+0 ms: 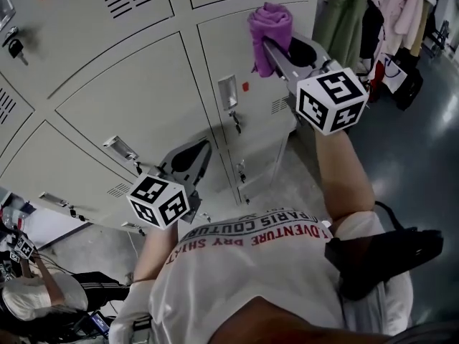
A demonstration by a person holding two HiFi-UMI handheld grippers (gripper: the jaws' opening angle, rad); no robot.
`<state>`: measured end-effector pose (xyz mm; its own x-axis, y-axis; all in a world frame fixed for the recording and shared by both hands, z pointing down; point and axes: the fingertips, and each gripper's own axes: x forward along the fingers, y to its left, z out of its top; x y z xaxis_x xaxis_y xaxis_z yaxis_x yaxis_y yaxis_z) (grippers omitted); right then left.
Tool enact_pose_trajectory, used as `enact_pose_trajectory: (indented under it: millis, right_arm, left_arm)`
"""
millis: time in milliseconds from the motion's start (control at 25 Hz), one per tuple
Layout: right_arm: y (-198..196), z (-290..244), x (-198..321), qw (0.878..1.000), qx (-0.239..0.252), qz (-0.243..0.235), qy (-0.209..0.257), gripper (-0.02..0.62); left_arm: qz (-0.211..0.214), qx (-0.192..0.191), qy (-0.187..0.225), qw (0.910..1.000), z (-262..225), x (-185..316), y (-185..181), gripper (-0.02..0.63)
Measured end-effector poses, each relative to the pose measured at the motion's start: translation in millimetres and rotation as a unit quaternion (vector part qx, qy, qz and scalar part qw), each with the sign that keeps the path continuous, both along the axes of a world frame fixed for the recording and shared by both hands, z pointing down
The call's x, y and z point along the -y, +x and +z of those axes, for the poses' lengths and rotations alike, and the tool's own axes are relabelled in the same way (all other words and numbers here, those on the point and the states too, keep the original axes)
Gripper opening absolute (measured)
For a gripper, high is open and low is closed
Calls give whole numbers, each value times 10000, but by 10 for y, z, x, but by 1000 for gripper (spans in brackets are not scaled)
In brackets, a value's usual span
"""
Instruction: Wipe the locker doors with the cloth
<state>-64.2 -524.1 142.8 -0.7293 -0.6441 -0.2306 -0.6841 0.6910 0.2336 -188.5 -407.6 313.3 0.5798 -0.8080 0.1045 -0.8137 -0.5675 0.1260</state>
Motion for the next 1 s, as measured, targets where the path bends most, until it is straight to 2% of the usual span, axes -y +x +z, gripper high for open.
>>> enact_pose_trajectory:
  millis: [160,280,440,640,1000]
  right_arm:
    - [-465,258,-319,9981,-234,-574,-65,77]
    - [-729,511,-440,9961,-373,-777,-201,77]
    - [-927,816,-402,9949,-451,-763,-487,77]
    - [-1006,925,-289,9961,-519,-507,-493,77]
    - [-1029,944,-213,9955,-587,-513,-542,78]
  left_arm:
    - [-34,-10,-4,10000,10,-20,-21,0]
    - [-62,-32,-20,10000,23,-45,-39,0]
    - [-105,-60,-35,9999,45,-79,-66,0]
    - [-162,-75,-47,9998,55,-117,-107,0]
    - [-248,-64,-68,9996,66,-171,-149,0]
